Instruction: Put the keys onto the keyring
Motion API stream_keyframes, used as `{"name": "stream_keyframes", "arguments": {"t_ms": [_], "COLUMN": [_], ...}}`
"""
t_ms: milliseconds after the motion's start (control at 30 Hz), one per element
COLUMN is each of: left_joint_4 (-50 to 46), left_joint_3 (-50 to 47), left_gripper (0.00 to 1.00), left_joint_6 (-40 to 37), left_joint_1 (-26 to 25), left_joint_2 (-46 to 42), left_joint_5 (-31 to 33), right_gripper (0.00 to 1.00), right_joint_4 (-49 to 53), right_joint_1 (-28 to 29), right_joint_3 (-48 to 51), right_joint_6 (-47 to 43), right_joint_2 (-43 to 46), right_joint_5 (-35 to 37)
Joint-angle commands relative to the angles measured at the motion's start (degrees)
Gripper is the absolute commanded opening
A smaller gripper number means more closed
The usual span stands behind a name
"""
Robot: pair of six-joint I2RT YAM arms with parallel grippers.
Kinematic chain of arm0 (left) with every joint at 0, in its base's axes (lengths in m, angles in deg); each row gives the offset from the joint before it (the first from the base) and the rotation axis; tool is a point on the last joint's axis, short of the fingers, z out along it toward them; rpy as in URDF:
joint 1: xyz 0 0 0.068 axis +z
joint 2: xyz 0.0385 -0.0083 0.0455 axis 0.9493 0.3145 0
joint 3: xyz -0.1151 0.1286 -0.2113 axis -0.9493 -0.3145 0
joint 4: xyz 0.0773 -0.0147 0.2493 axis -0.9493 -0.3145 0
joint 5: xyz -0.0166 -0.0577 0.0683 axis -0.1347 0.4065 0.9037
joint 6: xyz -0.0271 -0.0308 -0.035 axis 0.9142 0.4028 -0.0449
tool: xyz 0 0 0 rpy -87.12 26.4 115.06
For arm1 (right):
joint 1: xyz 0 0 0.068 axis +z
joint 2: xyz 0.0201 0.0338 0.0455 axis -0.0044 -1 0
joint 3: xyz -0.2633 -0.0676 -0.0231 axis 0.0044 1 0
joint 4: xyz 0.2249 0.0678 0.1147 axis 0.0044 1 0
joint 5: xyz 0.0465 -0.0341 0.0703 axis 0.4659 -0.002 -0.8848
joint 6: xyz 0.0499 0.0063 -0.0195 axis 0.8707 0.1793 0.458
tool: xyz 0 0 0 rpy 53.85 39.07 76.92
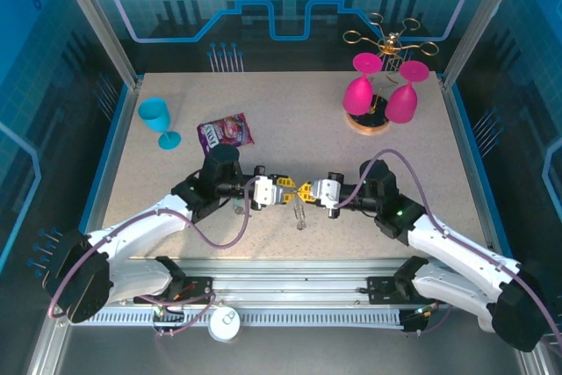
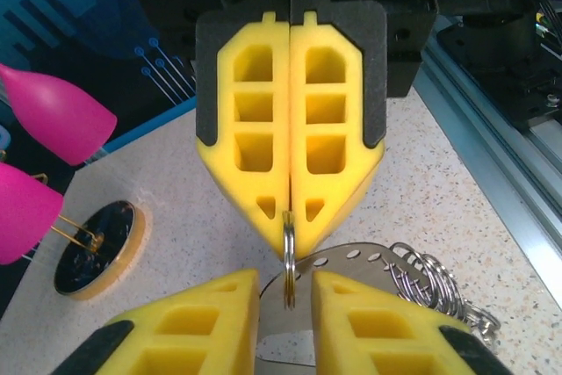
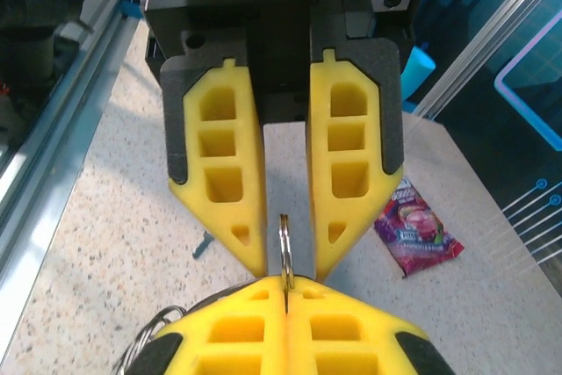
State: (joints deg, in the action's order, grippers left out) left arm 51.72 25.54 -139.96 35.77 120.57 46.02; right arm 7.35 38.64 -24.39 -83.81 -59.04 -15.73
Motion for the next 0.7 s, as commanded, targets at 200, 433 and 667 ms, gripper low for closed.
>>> {"name": "stream_keyframes", "arguments": {"t_ms": [200, 433, 667], "left_joint_4": [-9.6, -11.0, 1.3], "left_joint_3": [4.2, 5.2, -0.2], "left_gripper": [0.12, 0.0, 0.0], "left_joint_6": [-1.8, -2.1, 4.6], "left_joint_1": [-0.3, -0.3, 0.2], "left_joint_2": [-0.1, 0.4, -2.1], "left_joint_5": [1.2, 0.9, -4.3], "right_gripper": [0.0, 0.0, 0.31], "right_joint_4": [23.6, 26.1, -2.2], "right_joint_1": [5.1, 7.9, 1.1], "right_joint_3": [-12.3, -16.0, 0.7], "right_joint_6": [-9.5, -9.5, 3.3], "right_joint_2": [-4.9, -7.3, 1.5], "right_joint_5": [10.1, 12.0, 1.7]}}
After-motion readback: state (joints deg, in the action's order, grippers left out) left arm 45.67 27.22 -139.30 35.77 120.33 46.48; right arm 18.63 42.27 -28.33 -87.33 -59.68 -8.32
